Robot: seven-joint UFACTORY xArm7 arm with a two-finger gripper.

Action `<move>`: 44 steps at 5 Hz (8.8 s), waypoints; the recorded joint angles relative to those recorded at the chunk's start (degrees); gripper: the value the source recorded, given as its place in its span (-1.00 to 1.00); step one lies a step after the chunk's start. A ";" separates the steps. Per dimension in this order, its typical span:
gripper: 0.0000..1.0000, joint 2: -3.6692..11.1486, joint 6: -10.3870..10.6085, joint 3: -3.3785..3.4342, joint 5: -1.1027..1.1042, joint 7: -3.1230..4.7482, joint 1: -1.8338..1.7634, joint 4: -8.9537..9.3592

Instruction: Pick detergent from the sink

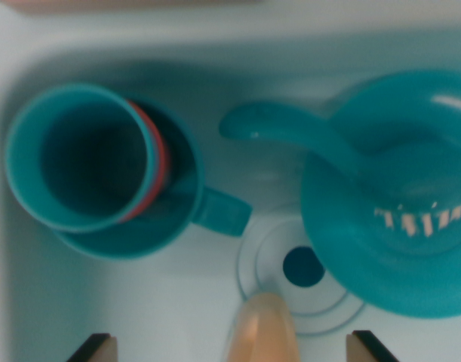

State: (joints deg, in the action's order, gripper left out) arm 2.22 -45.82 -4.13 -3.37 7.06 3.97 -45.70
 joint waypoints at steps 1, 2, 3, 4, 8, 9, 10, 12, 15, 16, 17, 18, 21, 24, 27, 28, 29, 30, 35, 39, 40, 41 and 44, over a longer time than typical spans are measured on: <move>-1.00 0.00 0.00 0.00 0.00 0.00 0.00 0.00; -1.00 0.01 0.98 -0.06 -0.10 0.22 0.05 1.05; -1.00 0.01 0.98 -0.06 -0.10 0.22 0.05 1.05; -1.00 0.01 1.64 -0.10 -0.16 0.37 0.08 1.75; -1.00 0.01 1.97 -0.12 -0.19 0.44 0.09 2.11; -1.00 0.01 1.97 -0.12 -0.19 0.44 0.09 2.11; -1.00 0.01 1.97 -0.12 -0.19 0.44 0.09 2.11; 1.00 0.01 1.97 -0.12 -0.19 0.44 0.09 2.11; 1.00 -0.05 1.69 -0.12 -0.18 0.43 0.09 1.89; 1.00 -0.05 1.69 -0.12 -0.18 0.43 0.09 1.89; 1.00 -0.20 1.06 -0.12 -0.16 0.39 0.09 1.40; 1.00 -0.20 1.06 -0.12 -0.16 0.39 0.09 1.40; 1.00 -0.71 -1.20 -0.12 -0.07 0.26 0.09 -0.35; 1.00 -1.07 -2.78 -0.12 -0.01 0.17 0.09 -1.58; 1.00 -1.91 -6.51 -0.11 0.14 -0.05 0.09 -4.47; 1.00 -1.91 -6.51 -0.11 0.14 -0.05 0.09 -4.47; 1.00 -2.41 -8.71 -0.11 0.22 -0.17 0.09 -6.18; 1.00 -2.41 -8.71 -0.11 0.22 -0.17 0.09 -6.18; 1.00 -4.11 -16.19 -0.10 0.51 -0.60 0.08 -11.97; 1.00 -5.30 -21.44 -0.10 0.71 -0.90 0.08 -16.04; 1.00 -5.30 -21.44 -0.10 0.71 -0.90 0.08 -16.04; 1.00 -5.95 -24.31 -0.09 0.82 -1.07 0.08 -18.26; 1.00 -6.56 -27.00 -0.09 0.93 -1.22 0.08 -20.35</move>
State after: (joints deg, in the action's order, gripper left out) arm -4.34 -72.82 -4.22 -2.44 5.84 4.05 -66.04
